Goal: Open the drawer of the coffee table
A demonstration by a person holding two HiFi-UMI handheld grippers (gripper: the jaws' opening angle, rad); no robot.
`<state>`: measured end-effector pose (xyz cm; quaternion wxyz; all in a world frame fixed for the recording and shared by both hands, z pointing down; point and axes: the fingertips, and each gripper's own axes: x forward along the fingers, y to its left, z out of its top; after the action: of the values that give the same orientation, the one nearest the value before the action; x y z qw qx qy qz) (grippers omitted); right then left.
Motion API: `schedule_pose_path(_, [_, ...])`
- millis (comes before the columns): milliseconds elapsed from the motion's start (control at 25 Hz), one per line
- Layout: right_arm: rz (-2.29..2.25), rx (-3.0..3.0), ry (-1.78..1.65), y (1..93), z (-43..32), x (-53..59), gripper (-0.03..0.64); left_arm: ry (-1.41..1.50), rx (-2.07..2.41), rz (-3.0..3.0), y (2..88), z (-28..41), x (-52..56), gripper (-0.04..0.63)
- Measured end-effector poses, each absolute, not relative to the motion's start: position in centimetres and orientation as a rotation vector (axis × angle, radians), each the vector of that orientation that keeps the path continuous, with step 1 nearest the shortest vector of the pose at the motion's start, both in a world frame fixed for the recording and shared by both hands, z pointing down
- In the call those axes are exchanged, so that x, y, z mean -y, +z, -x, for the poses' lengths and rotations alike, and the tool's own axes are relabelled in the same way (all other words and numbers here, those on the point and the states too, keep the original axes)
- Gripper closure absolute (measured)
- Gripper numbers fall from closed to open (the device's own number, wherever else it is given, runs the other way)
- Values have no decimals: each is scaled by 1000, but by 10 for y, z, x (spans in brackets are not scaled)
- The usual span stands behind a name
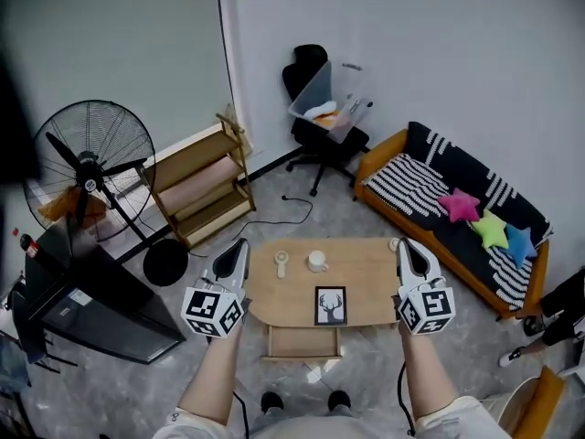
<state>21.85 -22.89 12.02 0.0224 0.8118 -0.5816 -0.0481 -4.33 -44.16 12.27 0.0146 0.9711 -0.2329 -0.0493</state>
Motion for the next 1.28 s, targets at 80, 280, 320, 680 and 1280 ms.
schedule_pose_path(80, [-2529,1793,-111,123,-226,222,612,-137,731,-3018,121,43,435,597])
schedule_pose_path(280, [-2580,1733,-45,132,-249,212,612,-95,747,-3008,122,39,433,597])
schedule_pose_path(320, [-2581,1719,-41,134,-253,210,612,-85,750,-3002,123,38,433,597])
schedule_pose_path(680, [-2597,1692,-30,140,-259,203,614,-66,739,-2988,130,28,430,597])
schedule_pose_path(1280, [-2592,1671,-41,138,-261,196,614,-72,751,-2991,132,29,427,597])
